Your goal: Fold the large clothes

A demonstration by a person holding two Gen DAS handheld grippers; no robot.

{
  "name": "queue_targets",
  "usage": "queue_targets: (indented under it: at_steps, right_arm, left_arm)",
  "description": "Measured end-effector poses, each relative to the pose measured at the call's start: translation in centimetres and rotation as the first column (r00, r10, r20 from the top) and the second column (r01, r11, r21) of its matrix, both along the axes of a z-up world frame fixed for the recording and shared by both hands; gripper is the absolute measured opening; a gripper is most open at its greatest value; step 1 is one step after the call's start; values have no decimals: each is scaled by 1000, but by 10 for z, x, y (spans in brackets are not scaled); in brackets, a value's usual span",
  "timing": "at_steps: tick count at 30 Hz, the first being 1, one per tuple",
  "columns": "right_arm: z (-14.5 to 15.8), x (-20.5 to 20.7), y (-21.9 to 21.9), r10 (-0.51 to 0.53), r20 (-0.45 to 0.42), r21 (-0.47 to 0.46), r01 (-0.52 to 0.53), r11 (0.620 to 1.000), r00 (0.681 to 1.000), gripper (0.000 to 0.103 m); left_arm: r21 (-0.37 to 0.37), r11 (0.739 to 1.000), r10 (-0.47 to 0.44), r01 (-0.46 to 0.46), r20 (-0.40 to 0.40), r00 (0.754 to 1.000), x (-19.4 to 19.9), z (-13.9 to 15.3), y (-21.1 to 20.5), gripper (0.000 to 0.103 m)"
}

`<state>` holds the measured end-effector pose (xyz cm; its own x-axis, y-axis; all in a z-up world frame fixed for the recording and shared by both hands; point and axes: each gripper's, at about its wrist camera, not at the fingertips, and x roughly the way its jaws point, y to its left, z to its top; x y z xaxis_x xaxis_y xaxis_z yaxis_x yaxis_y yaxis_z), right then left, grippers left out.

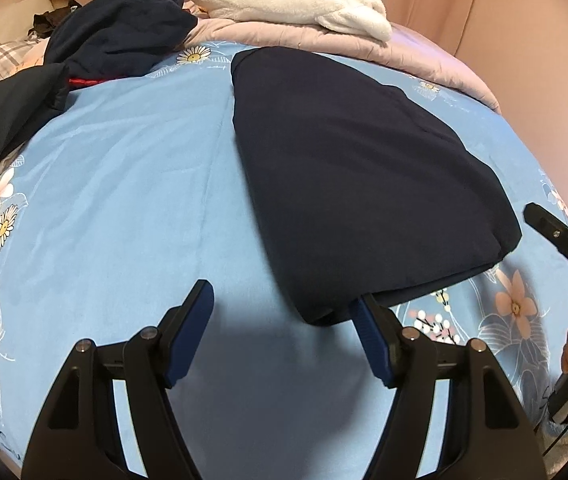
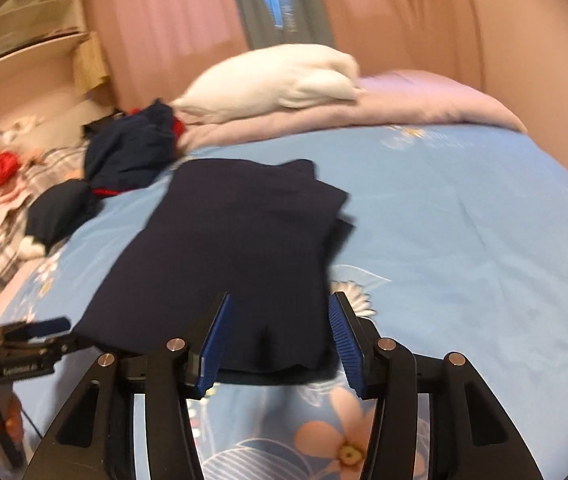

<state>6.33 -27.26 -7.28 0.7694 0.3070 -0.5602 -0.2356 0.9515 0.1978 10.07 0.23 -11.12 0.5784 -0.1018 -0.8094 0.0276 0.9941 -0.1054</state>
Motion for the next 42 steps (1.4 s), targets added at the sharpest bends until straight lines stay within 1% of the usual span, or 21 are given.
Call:
queue_targets:
  at_steps: [1,3,5,7,9,11,13,14,16,18,20,23,24,25,26,27,29,32,35,39,42]
  right_arm:
    - [-5,2,3,17,-10,-7,-17,1000,1000,50]
    - [-15,10,9,36,-45,-31,-37,999,998,45]
    - [-30,21,13,30,-112,-64,-38,997,993,36]
    - [-42,28,13,19,-157,-55,-28,998,987,33]
    - [-45,30,11,17,-155,-38,-23,999,988,33]
    - [-43,30,13,13,-152,-45,-20,999,988,33]
    - [-41,28,13,10,-157,-54,-19,998,988,33]
    - [-39,24,13,10,-160,-50,-18,999,987,33]
    - [-35,17,12,4,-174,-38,-11,999,985,33]
    - [-28,4,15,3,-172,-47,-11,999,985,37]
    - [-19,-9,18,-11,-167,-76,-2,997,986,58]
    - [-1,-28,19,-10,-133,-83,-1,997,991,65]
    - [6,-35,19,-15,-124,-84,4,996,992,67]
    - [14,-42,20,-17,-114,-87,7,996,993,74]
    - [22,-49,21,-15,-100,-88,6,996,995,81]
    - [28,-55,21,-13,-84,-90,5,996,996,83]
    - [42,-69,21,-25,-53,-99,20,995,998,95]
    - [57,-85,20,-38,-14,-101,36,994,999,102]
    - [67,-94,18,-51,11,-102,51,993,999,102]
    - [75,-105,19,-64,27,-97,66,993,998,102]
    - [76,-113,25,-47,40,-94,51,994,998,102]
  left_arm:
    - [3,1000,-3,3,2,1000,-2,0,0,68]
    - [4,1000,-12,12,7,1000,-7,1,2,68]
    - [-15,1000,-18,18,11,1000,-11,1,3,68]
    - [-48,999,-19,21,32,999,-12,6,5,68]
    - [-42,999,-19,21,57,998,-8,10,4,69]
    - [-33,999,-25,27,57,998,2,7,0,69]
    - [-27,999,-29,30,37,999,13,-2,-3,69]
    - [-15,1000,-26,26,8,1000,19,-11,-5,72]
    - [-6,1000,-9,9,-32,999,23,-19,-5,71]
    - [5,1000,-16,16,-11,1000,16,-10,-7,69]
    - [29,999,-15,15,9,1000,5,3,-10,70]
    - [40,999,-18,17,43,999,-15,28,-15,72]
    - [42,999,-18,16,47,999,-21,34,-16,79]
    - [43,999,-17,14,59,998,-29,45,-17,82]
    - [44,999,-13,10,73,997,-37,52,-18,89]
    - [48,999,-11,7,84,996,-43,60,-19,95]
    - [49,999,-2,-3,101,995,-53,73,-20,103]
    - [36,999,17,-21,112,994,-66,91,-19,102]
    - [28,999,27,-31,127,992,-81,105,-21,102]
    - [69,997,29,-40,152,988,-103,117,-29,102]
    - [100,994,37,-54,161,986,-118,119,-34,102]
